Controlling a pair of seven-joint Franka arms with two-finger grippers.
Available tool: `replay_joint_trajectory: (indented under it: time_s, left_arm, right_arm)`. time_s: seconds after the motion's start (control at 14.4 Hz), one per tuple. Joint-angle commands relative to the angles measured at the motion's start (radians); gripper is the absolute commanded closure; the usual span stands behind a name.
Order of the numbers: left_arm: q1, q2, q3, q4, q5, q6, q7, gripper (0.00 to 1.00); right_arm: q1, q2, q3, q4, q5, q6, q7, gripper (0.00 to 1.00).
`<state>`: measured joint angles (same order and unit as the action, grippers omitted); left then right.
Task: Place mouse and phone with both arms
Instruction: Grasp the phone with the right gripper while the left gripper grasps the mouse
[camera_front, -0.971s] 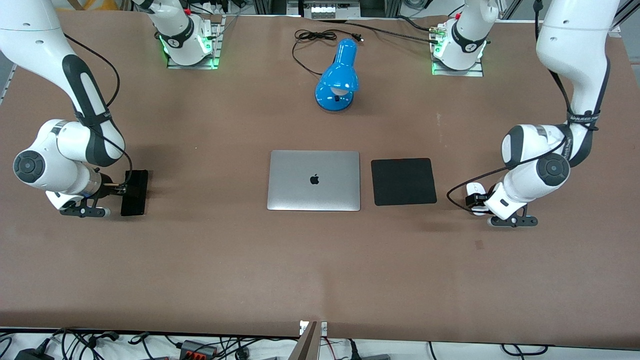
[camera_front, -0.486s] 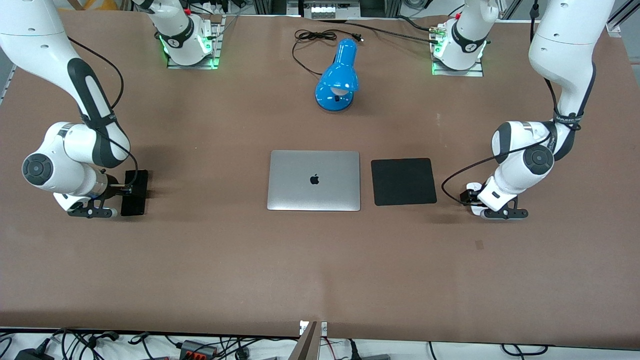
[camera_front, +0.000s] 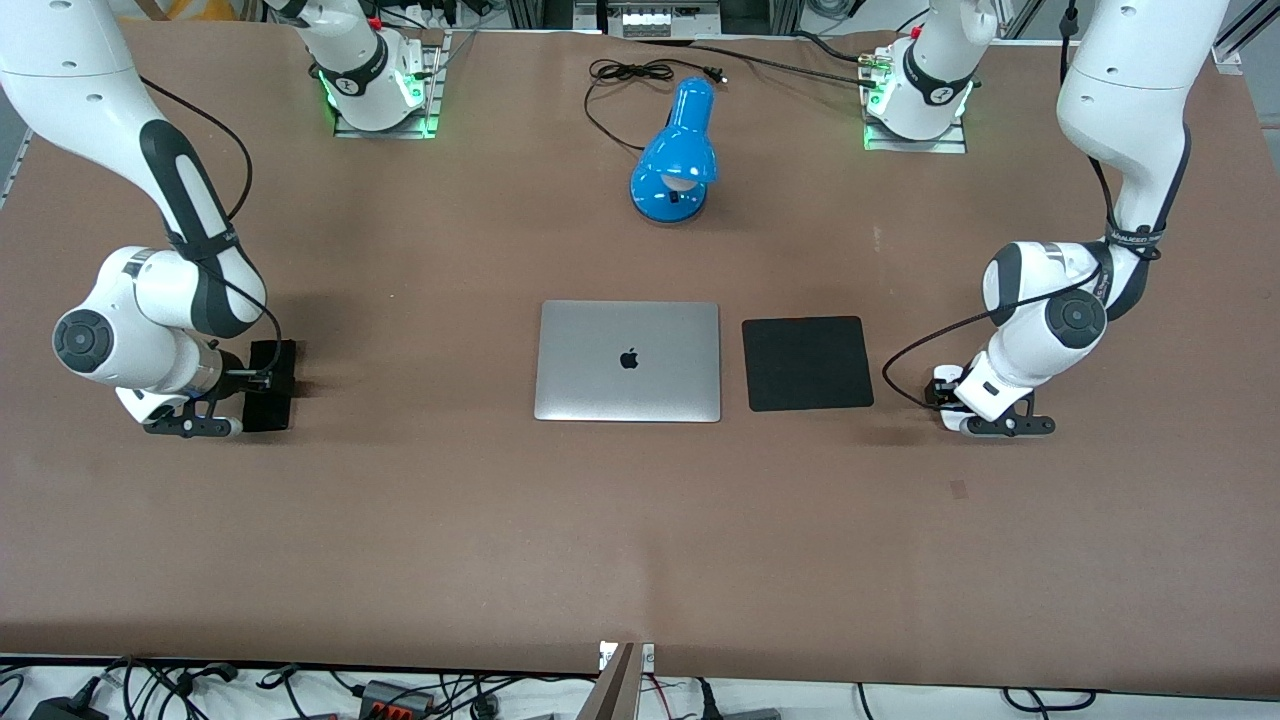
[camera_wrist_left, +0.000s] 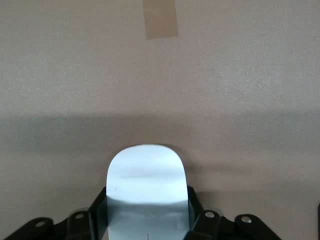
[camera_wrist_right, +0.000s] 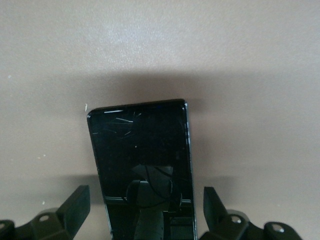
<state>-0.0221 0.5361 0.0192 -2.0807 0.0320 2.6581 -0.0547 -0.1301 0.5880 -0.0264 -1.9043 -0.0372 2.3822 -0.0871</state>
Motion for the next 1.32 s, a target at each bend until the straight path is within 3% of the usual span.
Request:
replay_joint_trajectory:
  time_s: [0.0,0.28,0.49,0.69,0.83,0.97,1.11,1.25]
  left_arm:
    - [0.004,-0.022,-0.004,-0.012,0.014,0.005,-0.001,0.68]
    - [-0.001,-0.034,-0.004,-0.001,0.014,0.002,-0.002,0.80]
    - [-0.010,-0.059,-0.002,0.010,0.019,-0.026,-0.002,0.80]
    - [-0.010,-0.067,-0.004,0.141,0.022,-0.237,0.009,0.81]
    - [-0.010,-0.067,-0.004,0.206,0.022,-0.332,0.036,0.81]
    - [-0.012,-0.067,-0.005,0.247,0.022,-0.385,0.041,0.81]
    - [-0.016,-0.068,-0.044,0.290,0.022,-0.450,0.039,0.82]
    - [-0.021,-0.071,-0.090,0.355,0.020,-0.536,0.032,0.83]
  right_arm:
    - [0.001,0.015,0.002,0.010,0.016,0.006,-0.016,0.00]
    - [0.001,0.023,0.000,0.010,0.013,0.003,-0.019,0.00]
    - [0.001,0.023,-0.001,0.008,0.010,0.000,-0.020,0.00]
    - [-0.002,0.024,-0.001,0.008,0.000,0.000,-0.023,0.00]
    - [-0.002,0.024,-0.001,0.008,0.002,0.000,-0.028,0.39]
    - [-0.003,0.023,-0.001,0.008,0.002,0.000,-0.028,0.72]
    - [-0.002,0.021,-0.001,0.008,0.002,-0.001,-0.026,0.82]
    - [0.003,0.007,0.000,0.010,0.002,-0.006,-0.030,0.83]
